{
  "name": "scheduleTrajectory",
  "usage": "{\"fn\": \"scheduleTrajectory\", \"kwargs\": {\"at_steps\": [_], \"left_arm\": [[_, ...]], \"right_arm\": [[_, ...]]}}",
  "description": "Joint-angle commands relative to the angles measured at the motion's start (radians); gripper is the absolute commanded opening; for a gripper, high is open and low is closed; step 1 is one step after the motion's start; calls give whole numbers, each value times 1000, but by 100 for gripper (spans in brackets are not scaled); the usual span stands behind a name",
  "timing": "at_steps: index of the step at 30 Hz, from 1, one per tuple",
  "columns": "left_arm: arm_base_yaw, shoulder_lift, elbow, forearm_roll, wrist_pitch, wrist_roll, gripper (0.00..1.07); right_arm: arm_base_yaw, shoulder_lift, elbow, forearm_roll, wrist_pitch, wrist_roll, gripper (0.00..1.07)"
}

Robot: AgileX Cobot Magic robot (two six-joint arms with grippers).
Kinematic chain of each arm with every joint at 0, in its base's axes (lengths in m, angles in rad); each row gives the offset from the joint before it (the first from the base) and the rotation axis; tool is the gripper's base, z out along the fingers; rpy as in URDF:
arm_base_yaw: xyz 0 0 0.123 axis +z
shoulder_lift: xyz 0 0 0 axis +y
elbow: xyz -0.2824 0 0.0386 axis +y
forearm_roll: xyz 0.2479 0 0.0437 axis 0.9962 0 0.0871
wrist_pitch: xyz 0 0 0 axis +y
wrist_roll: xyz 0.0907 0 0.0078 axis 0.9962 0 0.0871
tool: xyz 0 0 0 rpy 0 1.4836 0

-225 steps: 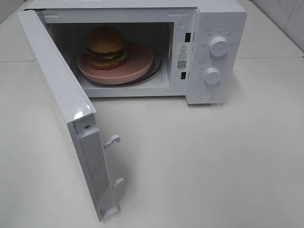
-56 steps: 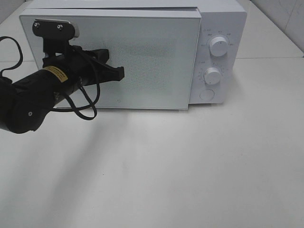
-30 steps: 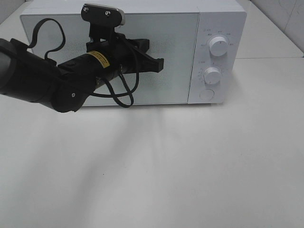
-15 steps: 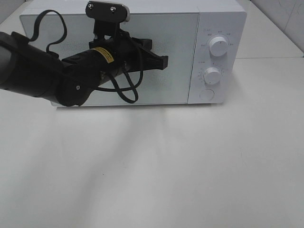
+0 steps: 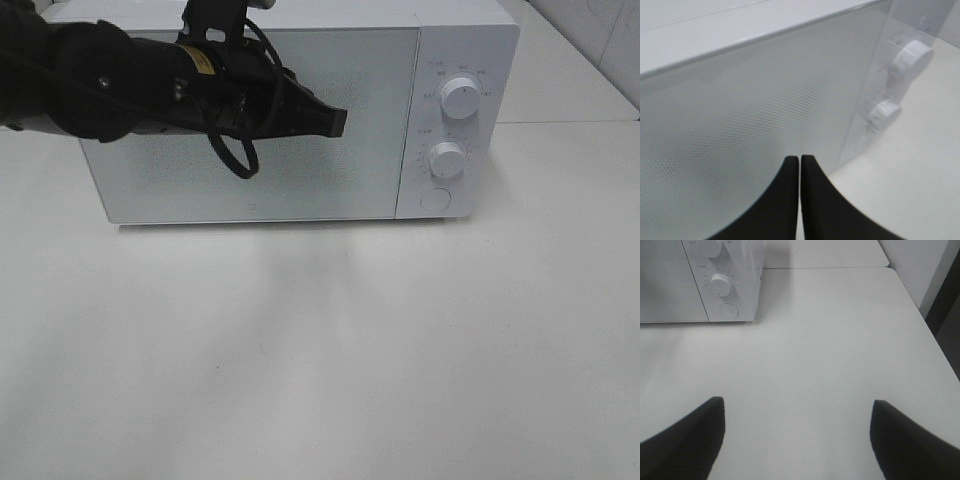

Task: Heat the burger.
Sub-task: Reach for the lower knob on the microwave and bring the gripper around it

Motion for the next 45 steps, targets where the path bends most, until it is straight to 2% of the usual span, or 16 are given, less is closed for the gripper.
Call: {"fn": "scheduleTrajectory", "kwargs": {"at_steps": [1, 11, 14, 16, 17, 18, 19, 20, 21, 22, 23, 24, 25, 34, 40, 45], "left_arm": [[-23, -71, -9, 7, 163, 3, 1], [-58, -233, -9, 10, 571, -14, 3], [-58, -283, -9, 10, 661, -52, 7], [-58, -327, -9, 10, 724, -80, 24], [-58, -327, -9, 10, 724, -80, 24], [-58, -341, -9, 10, 742, -90, 32], [-58, -363, -9, 21, 767, -116, 54], [-58, -363, -9, 21, 767, -116, 54], [-58, -371, -9, 28, 778, -130, 65], [-58, -383, -9, 55, 800, -160, 92], [-58, -383, -9, 55, 800, -160, 92], [-58, -386, -9, 66, 813, -159, 102], [-58, -395, -9, 87, 841, -159, 106], [-31, -439, -9, 105, 878, -156, 106], [81, -468, -9, 106, 952, -155, 106], [227, -476, -9, 107, 1008, -155, 106]], "right_arm": [[-4, -31, 1, -4, -6, 0, 75], [-4, -31, 1, -4, -6, 0, 75], [-4, -31, 1, -4, -6, 0, 75], [-4, -31, 1, -4, -6, 0, 75], [-4, -31, 1, -4, -6, 0, 75], [-4, -31, 1, -4, -6, 0, 75], [-4, -31, 1, -4, -6, 0, 75], [-4, -31, 1, -4, -6, 0, 75], [-4, -31, 1, -4, -6, 0, 75], [-4, -31, 1, -4, -6, 0, 75], [-4, -31, 1, -4, -6, 0, 75], [-4, -31, 1, -4, -6, 0, 75], [-4, -31, 1, -4, -6, 0, 75], [-4, -31, 1, -4, -6, 0, 75], [-4, -31, 1, -4, -6, 0, 75], [-4, -31, 1, -4, -6, 0, 75]]}}
